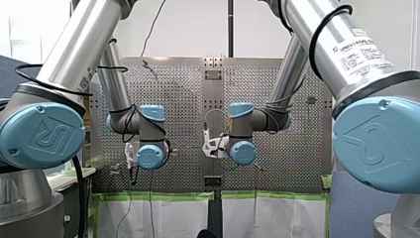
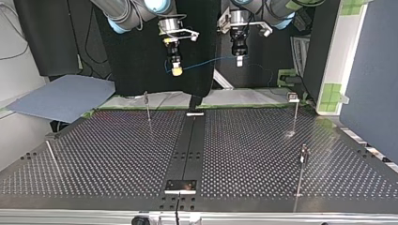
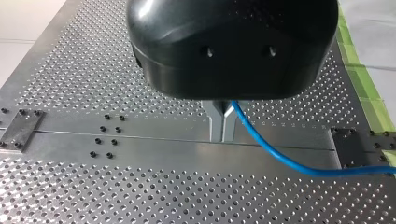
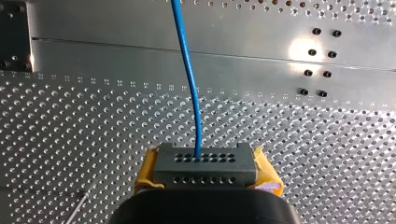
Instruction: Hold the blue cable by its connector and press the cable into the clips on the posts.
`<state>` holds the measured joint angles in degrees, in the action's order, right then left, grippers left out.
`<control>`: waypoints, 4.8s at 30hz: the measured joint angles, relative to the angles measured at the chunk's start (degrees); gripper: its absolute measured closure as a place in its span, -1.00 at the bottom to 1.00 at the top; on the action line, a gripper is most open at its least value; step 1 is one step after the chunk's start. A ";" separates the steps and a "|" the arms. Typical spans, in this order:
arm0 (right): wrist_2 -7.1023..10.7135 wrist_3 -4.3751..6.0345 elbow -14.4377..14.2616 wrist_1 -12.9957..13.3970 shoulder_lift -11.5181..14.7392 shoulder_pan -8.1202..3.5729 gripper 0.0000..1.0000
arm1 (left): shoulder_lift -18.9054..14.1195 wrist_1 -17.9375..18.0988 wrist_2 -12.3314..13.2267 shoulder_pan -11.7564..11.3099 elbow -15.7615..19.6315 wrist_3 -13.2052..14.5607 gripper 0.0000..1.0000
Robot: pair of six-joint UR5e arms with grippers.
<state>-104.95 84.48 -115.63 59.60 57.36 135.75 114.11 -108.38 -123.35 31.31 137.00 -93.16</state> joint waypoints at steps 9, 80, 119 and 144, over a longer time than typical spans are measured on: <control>0.00 0.00 0.00 0.00 0.00 0.00 1.00 | 0.00 0.00 0.00 0.00 0.00 0.00 1.00; -6.63 -0.53 5.79 -1.76 -6.68 2.01 1.00 | -3.84 2.37 -0.35 -1.14 -5.64 1.75 1.00; 1.05 7.66 8.10 -8.58 -1.26 0.82 1.00 | -13.00 -3.01 -4.20 -3.01 -5.16 2.83 1.00; 7.09 8.11 13.66 -13.44 11.40 0.71 1.00 | -16.26 -9.97 -8.04 -3.88 -5.71 5.89 1.00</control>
<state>-97.86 92.59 -101.96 46.16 68.76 136.46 97.85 -118.35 -131.39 27.43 131.29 -87.27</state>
